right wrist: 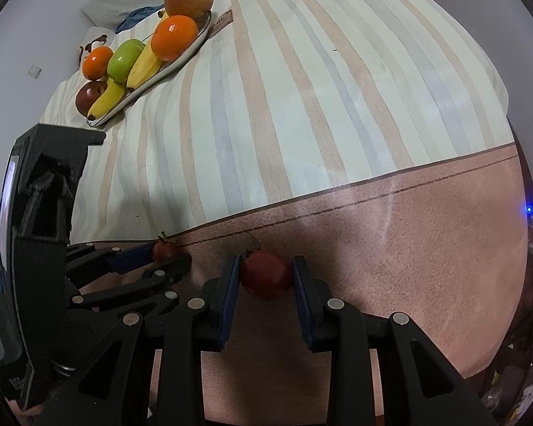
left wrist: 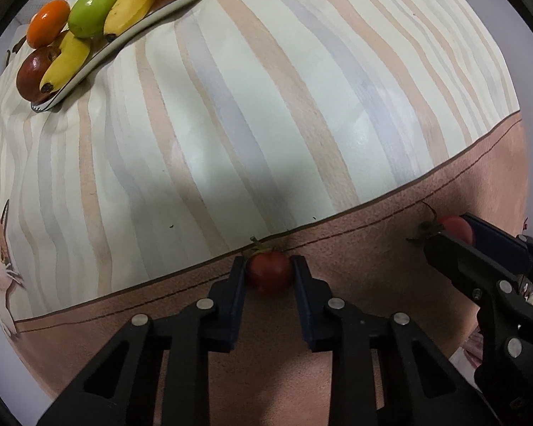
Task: Organize fruits
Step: 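Grasp one cherry tomato with the right tool while the left tool grasps the other, then carry both cherry tomatoes to the plate and lower them beside the banana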
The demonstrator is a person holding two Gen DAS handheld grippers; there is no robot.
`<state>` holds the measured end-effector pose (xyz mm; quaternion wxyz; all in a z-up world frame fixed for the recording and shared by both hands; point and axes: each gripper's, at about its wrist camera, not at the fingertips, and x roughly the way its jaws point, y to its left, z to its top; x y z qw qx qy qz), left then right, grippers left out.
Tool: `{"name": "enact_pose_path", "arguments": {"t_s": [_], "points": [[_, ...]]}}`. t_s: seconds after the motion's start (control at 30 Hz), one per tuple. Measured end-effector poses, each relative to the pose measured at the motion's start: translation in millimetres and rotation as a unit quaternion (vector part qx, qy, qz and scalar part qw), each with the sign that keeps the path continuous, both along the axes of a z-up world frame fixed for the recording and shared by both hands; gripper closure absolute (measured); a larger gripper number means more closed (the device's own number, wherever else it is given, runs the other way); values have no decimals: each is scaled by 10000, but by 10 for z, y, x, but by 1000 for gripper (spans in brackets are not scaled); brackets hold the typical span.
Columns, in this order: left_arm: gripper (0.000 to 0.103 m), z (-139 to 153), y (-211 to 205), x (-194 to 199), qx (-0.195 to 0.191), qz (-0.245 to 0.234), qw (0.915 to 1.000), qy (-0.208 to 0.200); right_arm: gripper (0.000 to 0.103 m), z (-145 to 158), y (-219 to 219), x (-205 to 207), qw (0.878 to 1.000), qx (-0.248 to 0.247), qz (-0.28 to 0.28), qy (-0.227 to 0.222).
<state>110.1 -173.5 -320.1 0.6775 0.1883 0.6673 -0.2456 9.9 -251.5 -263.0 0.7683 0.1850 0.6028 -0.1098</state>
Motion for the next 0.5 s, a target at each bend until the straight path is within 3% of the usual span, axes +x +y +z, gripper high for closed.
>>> {"name": "enact_pose_path", "arguments": {"t_s": [0.23, 0.5], "points": [[80, 274, 143, 98, -147, 134, 9997, -173, 71, 98, -6, 30, 9999, -43, 20, -109], [80, 797, 338, 281, -370, 300, 9962, -724, 71, 331, 106, 256, 9986, -166, 279, -408]]}}
